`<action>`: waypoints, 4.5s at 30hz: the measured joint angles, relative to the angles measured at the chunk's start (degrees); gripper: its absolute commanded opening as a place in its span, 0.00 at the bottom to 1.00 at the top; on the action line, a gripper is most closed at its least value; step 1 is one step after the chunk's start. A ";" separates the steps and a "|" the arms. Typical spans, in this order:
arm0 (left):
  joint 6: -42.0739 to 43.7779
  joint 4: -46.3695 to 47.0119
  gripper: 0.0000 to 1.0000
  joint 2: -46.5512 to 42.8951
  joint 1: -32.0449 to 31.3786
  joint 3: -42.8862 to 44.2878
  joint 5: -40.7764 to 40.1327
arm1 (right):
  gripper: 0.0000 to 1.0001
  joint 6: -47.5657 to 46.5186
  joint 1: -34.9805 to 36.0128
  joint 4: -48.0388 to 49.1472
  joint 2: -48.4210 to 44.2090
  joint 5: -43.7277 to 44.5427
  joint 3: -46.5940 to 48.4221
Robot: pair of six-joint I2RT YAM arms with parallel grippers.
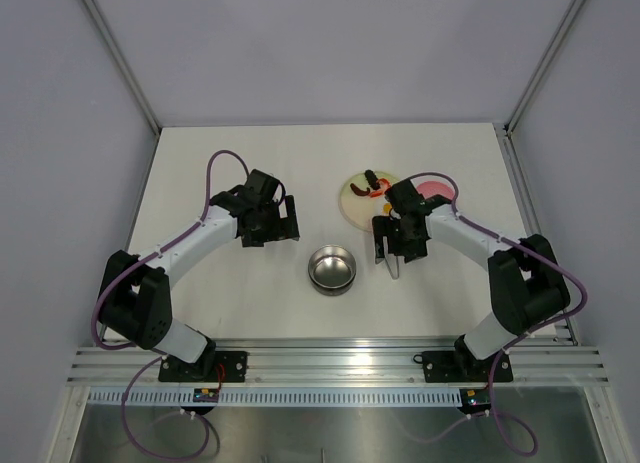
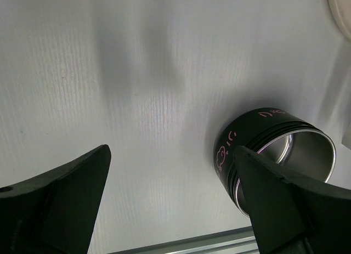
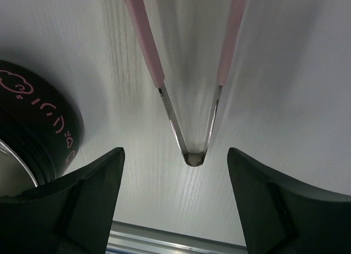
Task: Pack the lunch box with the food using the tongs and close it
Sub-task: Pick up the fake food from the plate, then place the fake food in the packing box.
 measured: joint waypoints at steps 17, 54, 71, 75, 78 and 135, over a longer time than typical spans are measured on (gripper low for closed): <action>0.00 0.00 0.99 0.00 0.00 -0.22 -0.09 | 0.58 2.21 4.96 9.53 8.59 11.56 -0.26; 0.04 0.26 0.99 0.02 0.00 -1.55 -0.83 | 0.09 0.68 4.90 -10.32 4.48 4.20 16.17; 0.07 0.28 0.99 0.02 0.00 -1.55 -1.01 | 0.08 -4.09 12.98 -21.59 -7.58 -2.40 18.78; 0.07 0.26 0.99 0.00 0.00 -1.57 -1.55 | 0.06 -4.44 17.22 -22.53 -7.43 -3.93 18.95; 0.13 -0.07 0.99 -0.26 0.00 -1.55 -2.43 | 0.07 -4.33 19.26 -22.91 -7.13 -4.98 17.94; 0.85 -0.96 0.99 -0.52 0.00 -1.60 -3.41 | 0.14 -4.00 26.40 -18.49 0.04 -5.16 18.86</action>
